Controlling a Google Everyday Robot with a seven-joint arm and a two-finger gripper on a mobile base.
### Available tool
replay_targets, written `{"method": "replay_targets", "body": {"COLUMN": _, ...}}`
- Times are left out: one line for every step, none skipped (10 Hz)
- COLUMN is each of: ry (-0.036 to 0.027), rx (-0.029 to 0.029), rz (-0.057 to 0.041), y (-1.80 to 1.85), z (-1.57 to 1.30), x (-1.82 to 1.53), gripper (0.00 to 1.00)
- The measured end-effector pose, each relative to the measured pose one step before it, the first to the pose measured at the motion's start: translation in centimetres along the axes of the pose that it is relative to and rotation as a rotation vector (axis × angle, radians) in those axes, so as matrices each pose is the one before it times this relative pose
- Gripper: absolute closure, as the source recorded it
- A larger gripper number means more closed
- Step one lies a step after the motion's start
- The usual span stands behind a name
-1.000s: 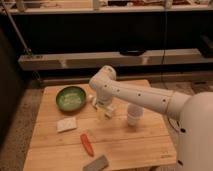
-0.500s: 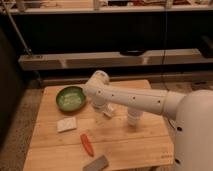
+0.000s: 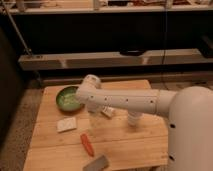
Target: Place the white sponge in the ceramic bowl
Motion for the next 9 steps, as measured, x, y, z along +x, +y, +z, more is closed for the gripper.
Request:
{"method": "replay_targets", "body": {"ry": -0.00388, "rx": -0.00591, "rz": -0.01481, "y": -0.504, "z": -0.081, "x": 0.434, "gripper": 0.2}}
{"method": "replay_targets", "body": {"ry": 0.00067, "rx": -0.00344, "rz": -0.01487, "y": -0.396, "z": -0.062, "x": 0.943, "gripper": 0.2}}
{"method": "replay_targets", "body": {"ry": -0.00266, "rx": -0.00247, "rz": -0.01203, "y": -0.239, "z": 0.046, "x": 0.807, "gripper": 0.2}}
{"method": "replay_targets", "body": {"ry": -0.00234, "rx": -0.00539, "rz": -0.0209, "y": -0.342, "z": 0.034, "x": 0.643, "gripper": 0.2}}
{"method": "replay_targets", "body": {"ry": -0.00571, "rx": -0.00439, "rz": -0.02152, "y": -0.219, "z": 0.102, "x": 0.016, "gripper": 0.2}}
{"method": "replay_targets", "body": {"ry": -0.00244, "rx": -0.00467, "rz": -0.015, "y": -0.206, "z": -0.094, "x": 0.142, "gripper": 0.2}}
{"method": "replay_targets", "body": {"ry": -0.00136, "rx": -0.0034, "rz": -0.01806, "y": -0.39, "z": -0.114, "x": 0.329, "gripper": 0.2}}
{"method": "replay_targets", "body": {"ry": -0.00043, "rx": -0.0022, "rz": -0.01418, "y": -0.306, "z": -0.04, "x": 0.435, "gripper": 0.2}}
{"method": "replay_targets", "body": {"ry": -0.00229, "rx": -0.00116, "rz": -0.00966, "y": -0.027, "z": 0.121, "x": 0.183, "gripper": 0.2}}
